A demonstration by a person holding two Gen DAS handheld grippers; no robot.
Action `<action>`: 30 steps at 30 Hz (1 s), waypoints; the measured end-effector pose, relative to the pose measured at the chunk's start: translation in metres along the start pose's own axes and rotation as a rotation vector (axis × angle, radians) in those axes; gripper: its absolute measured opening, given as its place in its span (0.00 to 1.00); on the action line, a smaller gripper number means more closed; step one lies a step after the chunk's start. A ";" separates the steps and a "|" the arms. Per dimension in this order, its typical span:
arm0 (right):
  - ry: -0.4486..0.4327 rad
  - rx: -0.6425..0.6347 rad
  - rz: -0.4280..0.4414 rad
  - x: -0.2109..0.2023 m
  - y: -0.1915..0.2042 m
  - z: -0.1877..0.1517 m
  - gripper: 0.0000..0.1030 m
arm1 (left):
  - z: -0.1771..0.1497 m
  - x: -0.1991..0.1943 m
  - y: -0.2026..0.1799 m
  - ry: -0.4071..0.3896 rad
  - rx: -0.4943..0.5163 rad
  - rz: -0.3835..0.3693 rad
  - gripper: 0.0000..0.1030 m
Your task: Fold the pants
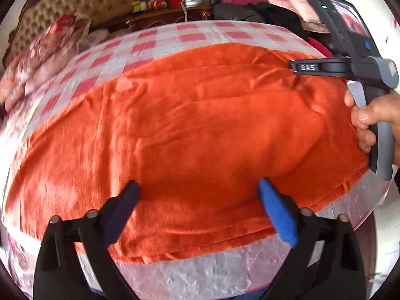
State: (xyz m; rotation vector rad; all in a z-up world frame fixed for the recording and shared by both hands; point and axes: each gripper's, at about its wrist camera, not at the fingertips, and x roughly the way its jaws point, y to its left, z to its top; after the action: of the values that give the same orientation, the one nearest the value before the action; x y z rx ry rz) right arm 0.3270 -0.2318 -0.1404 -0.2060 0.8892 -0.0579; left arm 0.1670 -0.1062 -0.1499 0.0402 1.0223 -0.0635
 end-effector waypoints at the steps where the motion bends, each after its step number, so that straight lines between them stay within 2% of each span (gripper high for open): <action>1: 0.002 0.007 0.005 0.001 -0.001 0.000 0.64 | 0.000 -0.001 0.004 0.003 -0.028 -0.007 0.98; 5: 0.009 0.036 0.028 0.002 -0.006 0.000 0.66 | -0.002 -0.002 0.007 0.030 -0.043 0.008 0.98; 8: 0.010 0.042 0.033 0.003 -0.007 0.000 0.67 | -0.003 0.000 0.007 0.011 -0.050 0.013 0.98; 12: 0.017 0.062 0.037 0.005 -0.010 0.000 0.73 | -0.010 -0.007 0.012 -0.021 -0.024 -0.046 0.98; 13: 0.020 0.072 0.039 0.006 -0.012 0.000 0.75 | -0.006 -0.008 0.013 -0.029 -0.021 -0.024 0.98; 15: 0.035 0.106 0.047 0.009 -0.018 0.000 0.85 | -0.004 -0.021 0.016 -0.078 -0.017 0.037 0.98; 17: 0.055 0.147 0.073 0.014 -0.026 0.001 0.86 | 0.003 -0.032 0.024 -0.131 -0.016 0.060 0.98; 19: 0.057 0.147 0.076 0.011 -0.026 0.000 0.86 | 0.009 -0.027 0.032 -0.112 0.011 0.121 0.97; 21: 0.012 0.131 0.011 -0.011 -0.018 -0.002 0.86 | 0.007 -0.017 0.043 -0.060 0.017 0.092 0.93; 23: -0.079 0.097 0.038 -0.048 -0.002 -0.007 0.86 | -0.002 -0.007 0.058 -0.002 0.000 0.089 0.93; 24: -0.094 0.077 0.060 -0.062 0.009 -0.012 0.86 | -0.004 -0.007 0.068 -0.009 -0.021 0.058 0.93; 25: -0.084 0.061 0.087 -0.072 0.021 -0.017 0.89 | -0.008 -0.007 0.076 -0.009 -0.037 0.048 0.93; 26: -0.050 0.045 0.132 -0.080 0.036 -0.025 0.95 | -0.011 -0.008 0.083 -0.009 -0.044 0.041 0.93; 27: -0.039 0.032 0.164 -0.088 0.049 -0.033 0.95 | -0.014 -0.010 0.090 -0.012 -0.041 0.045 0.93; 30: 0.009 0.038 0.157 -0.095 0.070 -0.056 0.95 | -0.026 -0.015 0.122 -0.013 -0.072 0.051 0.93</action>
State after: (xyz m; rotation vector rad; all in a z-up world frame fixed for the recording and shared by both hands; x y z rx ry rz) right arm 0.2210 -0.1586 -0.1158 -0.0998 0.9099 0.0700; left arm 0.1455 0.0172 -0.1506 0.0000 1.0097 0.0196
